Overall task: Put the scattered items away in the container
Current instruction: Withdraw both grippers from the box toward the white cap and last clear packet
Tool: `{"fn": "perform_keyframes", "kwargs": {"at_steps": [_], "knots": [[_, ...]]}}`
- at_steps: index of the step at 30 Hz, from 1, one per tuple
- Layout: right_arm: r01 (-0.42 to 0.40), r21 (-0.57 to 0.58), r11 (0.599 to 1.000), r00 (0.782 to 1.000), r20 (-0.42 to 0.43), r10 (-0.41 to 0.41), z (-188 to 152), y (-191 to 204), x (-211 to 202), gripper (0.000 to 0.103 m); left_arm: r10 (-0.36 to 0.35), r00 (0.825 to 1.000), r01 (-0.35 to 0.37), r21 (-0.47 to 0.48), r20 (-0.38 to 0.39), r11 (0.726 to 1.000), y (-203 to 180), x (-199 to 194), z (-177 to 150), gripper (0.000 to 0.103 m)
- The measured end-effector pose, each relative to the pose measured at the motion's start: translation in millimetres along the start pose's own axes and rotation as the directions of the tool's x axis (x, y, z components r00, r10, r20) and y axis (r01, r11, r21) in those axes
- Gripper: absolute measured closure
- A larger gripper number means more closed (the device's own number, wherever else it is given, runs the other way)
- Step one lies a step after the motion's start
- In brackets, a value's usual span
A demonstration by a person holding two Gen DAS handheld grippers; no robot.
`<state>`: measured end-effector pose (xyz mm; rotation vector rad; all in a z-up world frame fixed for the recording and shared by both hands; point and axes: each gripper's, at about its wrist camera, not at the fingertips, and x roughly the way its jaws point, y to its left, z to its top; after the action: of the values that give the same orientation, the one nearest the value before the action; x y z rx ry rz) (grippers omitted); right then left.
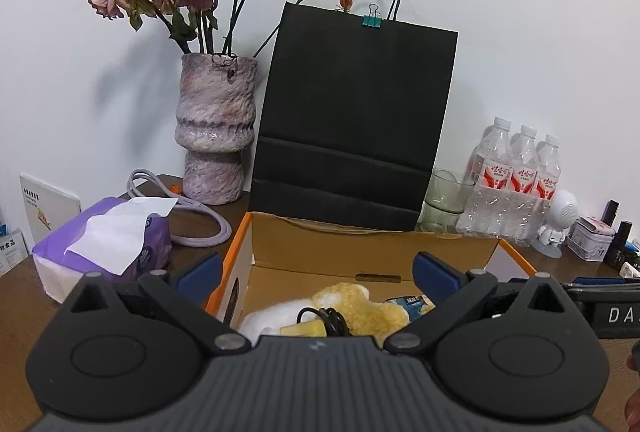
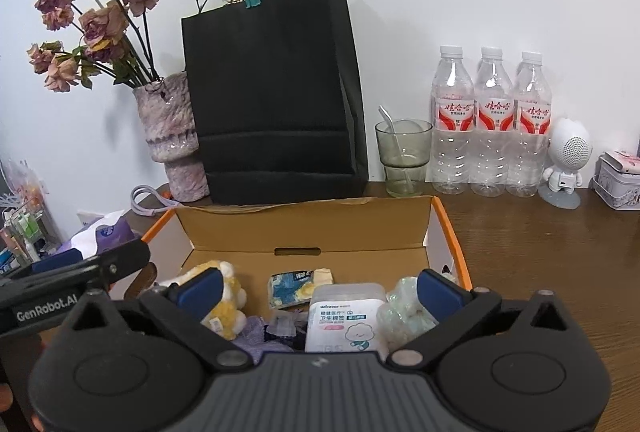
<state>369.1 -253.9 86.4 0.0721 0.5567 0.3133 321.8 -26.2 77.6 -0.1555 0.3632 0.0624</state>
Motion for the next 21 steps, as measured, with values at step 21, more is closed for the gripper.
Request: {"fn": "perform_keyframes", "kwargs": {"at_steps": [21], "knots": [[0.018,-0.057,0.998,0.998,0.055,-0.015,-27,14,-75,0.0,-0.022,1.0,0.022,0.017,0.018,1.0,14,-83,-17,0.0]]}}
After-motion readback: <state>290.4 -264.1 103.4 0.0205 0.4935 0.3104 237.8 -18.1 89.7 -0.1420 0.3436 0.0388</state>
